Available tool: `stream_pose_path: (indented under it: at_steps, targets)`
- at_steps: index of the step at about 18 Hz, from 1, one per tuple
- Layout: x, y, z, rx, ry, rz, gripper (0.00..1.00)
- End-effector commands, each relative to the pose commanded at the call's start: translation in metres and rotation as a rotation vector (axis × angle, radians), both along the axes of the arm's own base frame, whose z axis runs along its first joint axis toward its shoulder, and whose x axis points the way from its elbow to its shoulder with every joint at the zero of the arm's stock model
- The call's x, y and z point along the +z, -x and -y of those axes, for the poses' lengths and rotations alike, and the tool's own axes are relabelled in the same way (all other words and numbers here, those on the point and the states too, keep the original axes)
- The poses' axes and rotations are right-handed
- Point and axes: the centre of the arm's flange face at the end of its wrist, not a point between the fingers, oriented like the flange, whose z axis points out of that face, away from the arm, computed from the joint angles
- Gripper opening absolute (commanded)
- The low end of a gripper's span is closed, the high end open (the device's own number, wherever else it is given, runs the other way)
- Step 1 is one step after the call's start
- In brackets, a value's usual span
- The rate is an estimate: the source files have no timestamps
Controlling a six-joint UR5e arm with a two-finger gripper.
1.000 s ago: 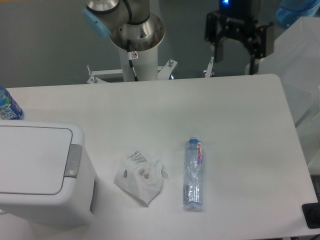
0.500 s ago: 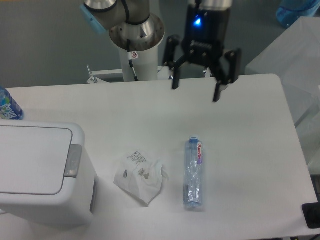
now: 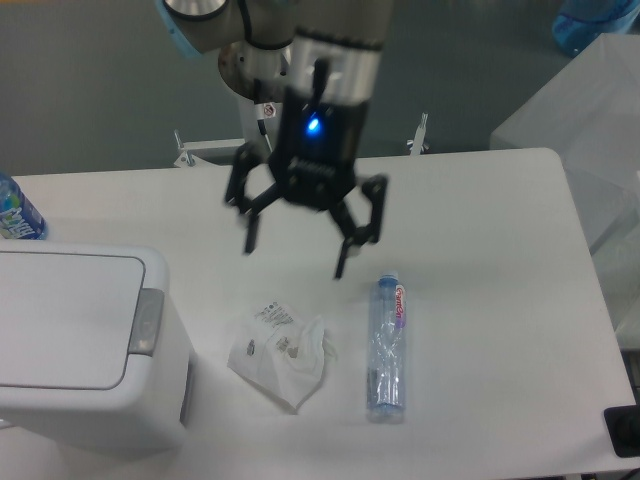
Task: Open the trash can
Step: 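Lower the gripper onto the bin lid's grey tab, then push the lid tab with the gripper to flip the lid open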
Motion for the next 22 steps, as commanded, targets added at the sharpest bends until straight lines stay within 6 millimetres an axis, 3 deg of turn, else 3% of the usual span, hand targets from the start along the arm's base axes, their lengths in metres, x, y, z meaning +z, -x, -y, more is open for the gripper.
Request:
stream_pose_path:
  at_steps: [8,22]
  targets:
    - [-0.025,-0.021,-0.029,0.061,0.015,0.117,1.00]
    - [-0.055,-0.026,-0.034,0.055,0.055,0.147,1.00]
